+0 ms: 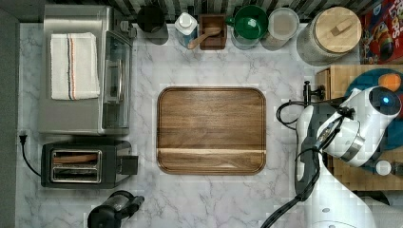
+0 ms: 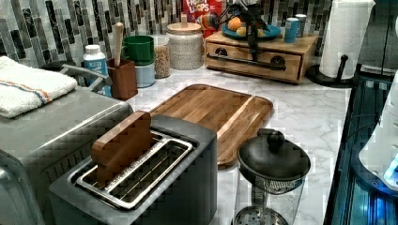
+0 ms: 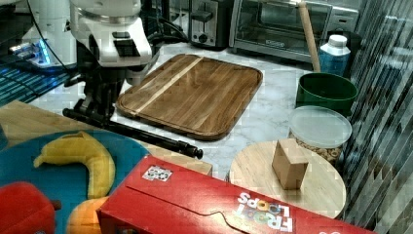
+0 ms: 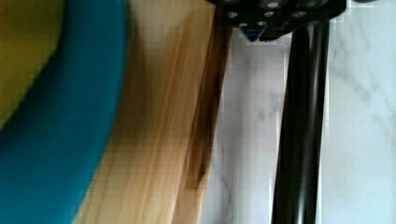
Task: Close the drawer.
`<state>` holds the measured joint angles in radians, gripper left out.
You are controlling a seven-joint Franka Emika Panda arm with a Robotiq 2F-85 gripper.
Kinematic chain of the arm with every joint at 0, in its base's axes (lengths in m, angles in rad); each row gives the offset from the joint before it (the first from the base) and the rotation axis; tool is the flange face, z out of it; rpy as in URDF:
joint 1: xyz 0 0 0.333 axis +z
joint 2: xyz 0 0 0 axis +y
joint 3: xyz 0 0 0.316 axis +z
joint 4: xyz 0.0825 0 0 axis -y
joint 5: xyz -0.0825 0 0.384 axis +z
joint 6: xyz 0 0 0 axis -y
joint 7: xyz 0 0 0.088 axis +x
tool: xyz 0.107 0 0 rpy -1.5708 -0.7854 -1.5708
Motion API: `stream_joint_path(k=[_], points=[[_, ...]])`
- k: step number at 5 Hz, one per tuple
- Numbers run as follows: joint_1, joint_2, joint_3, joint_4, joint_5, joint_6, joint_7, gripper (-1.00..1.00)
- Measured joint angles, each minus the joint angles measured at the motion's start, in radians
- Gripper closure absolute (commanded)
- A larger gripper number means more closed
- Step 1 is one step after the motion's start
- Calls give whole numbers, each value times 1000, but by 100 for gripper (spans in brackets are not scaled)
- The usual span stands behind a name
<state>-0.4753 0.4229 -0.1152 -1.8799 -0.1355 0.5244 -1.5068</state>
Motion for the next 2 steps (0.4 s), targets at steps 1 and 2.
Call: stream_joint_path(k=[1, 2], points=[[0, 0, -4, 25, -14, -46, 0, 100], [12, 0, -18, 44, -14, -74, 3, 100]])
